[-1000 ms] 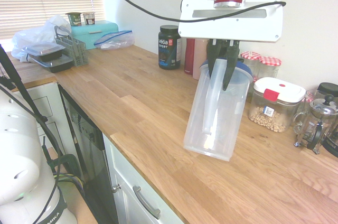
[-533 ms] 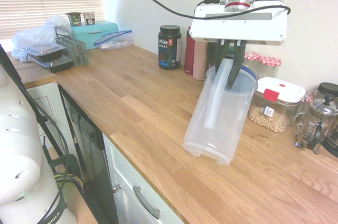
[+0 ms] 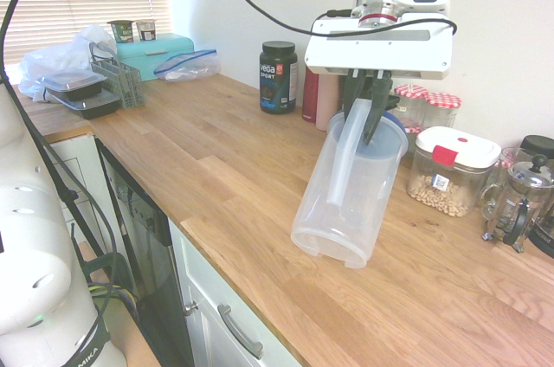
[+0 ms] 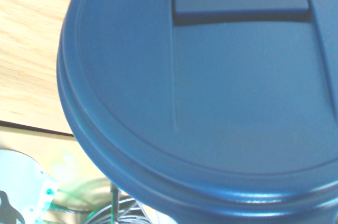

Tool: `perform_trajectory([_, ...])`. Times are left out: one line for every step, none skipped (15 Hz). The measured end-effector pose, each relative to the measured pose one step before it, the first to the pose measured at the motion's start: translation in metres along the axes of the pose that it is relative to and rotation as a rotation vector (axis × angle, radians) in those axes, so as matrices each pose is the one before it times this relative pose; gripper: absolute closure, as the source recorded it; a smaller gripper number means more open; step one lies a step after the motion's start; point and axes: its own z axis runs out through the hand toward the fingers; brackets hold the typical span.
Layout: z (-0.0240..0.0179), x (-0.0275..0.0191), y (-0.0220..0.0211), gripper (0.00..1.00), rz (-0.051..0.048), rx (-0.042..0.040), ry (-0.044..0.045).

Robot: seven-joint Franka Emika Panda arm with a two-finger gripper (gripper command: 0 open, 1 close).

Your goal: Pour me some water

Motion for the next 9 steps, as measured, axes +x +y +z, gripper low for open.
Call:
perform_trajectory([-0.00278, -0.00031, 0.00172, 1.0, 0.00336, 0.00252, 0.00512])
perform_trajectory([-0.00519, -0.00091, 0.00282, 1.0, 0.00299, 0.00914, 0.01533])
perform_trajectory([-0.00564, -0.0022, 0.00516, 1.0, -0.00168, 0.01378, 0.02623])
perform_trajectory([-0.00653, -0.00461, 0.00983, 1.0, -0.00589, 0.02332, 0.03399])
perform_trajectory([-0.00574, -0.00885, 0.01429, 1.0, -0.00648, 0.03265, 0.03763])
perform_trajectory([-0.00254, -0.01206, 0.01591, 1.0, -0.00613, 0.03666, 0.0343])
perform_trajectory([0.00035, -0.01404, 0.01579, 1.0, 0.00019, 0.04471, 0.04194])
perform_trajectory([0.00441, -0.01104, 0.01045, 1.0, 0.00623, 0.04487, 0.04138])
perform_trajectory([0.00732, -0.00691, 0.00678, 1.0, 0.00926, 0.04837, 0.03747])
